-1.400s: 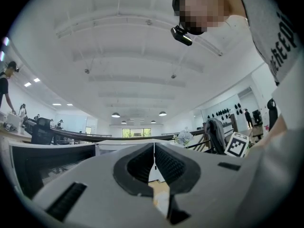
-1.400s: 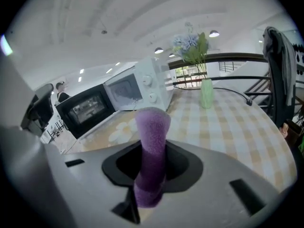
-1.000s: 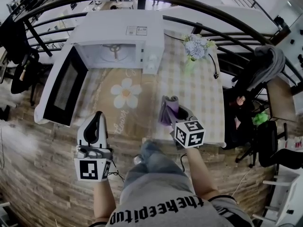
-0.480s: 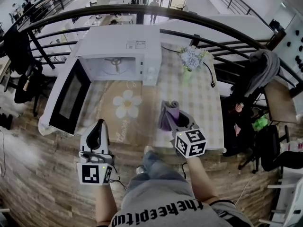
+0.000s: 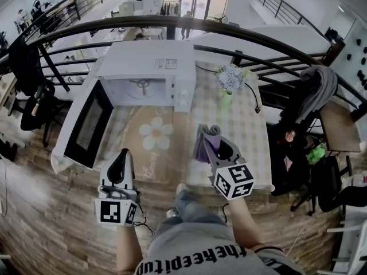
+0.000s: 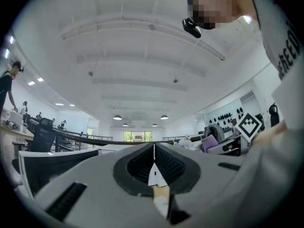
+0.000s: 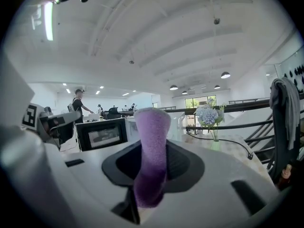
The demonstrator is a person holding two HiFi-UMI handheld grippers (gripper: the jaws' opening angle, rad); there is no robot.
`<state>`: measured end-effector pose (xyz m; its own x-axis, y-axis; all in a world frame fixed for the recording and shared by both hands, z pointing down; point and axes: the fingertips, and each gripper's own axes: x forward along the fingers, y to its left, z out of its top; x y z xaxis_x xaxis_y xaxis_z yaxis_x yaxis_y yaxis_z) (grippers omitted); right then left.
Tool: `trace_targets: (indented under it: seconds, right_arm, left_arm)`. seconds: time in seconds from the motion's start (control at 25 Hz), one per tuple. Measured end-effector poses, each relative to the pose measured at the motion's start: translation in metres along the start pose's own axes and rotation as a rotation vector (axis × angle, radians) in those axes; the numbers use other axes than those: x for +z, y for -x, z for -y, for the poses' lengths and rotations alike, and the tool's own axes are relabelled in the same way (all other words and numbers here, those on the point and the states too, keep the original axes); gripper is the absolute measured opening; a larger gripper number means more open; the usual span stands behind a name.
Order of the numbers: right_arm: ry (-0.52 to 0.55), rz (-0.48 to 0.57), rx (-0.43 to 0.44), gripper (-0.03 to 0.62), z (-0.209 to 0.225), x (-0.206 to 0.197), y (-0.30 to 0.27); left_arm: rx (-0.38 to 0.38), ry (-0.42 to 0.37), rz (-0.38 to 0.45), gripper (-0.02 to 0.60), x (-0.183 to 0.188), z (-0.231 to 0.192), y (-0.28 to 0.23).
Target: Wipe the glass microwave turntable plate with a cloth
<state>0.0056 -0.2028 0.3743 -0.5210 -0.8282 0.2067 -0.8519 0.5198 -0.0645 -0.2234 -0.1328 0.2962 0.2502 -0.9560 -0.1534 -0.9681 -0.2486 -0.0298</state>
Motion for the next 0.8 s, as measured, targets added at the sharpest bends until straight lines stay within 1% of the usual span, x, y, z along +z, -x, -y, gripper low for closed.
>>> trace_targets:
  seconds: [0.28, 0.48, 0.8]
  right_arm:
    - [0.018, 0.082, 0.022, 0.106, -0.007, 0.031, 0.010]
    - [0.046, 0.136, 0.025, 0.106, -0.011, 0.051, 0.016]
    - [0.056, 0.193, 0.011, 0.106, -0.012, 0.070, 0.029]
  left_arm:
    - [0.025, 0.025, 0.002, 0.011, 0.007, -0.007, 0.000]
    - [0.025, 0.010, 0.014, 0.011, 0.014, -0.007, -0.001]
    - [0.029, 0.000, 0.017, 0.011, 0.019, -0.004, 0.002]
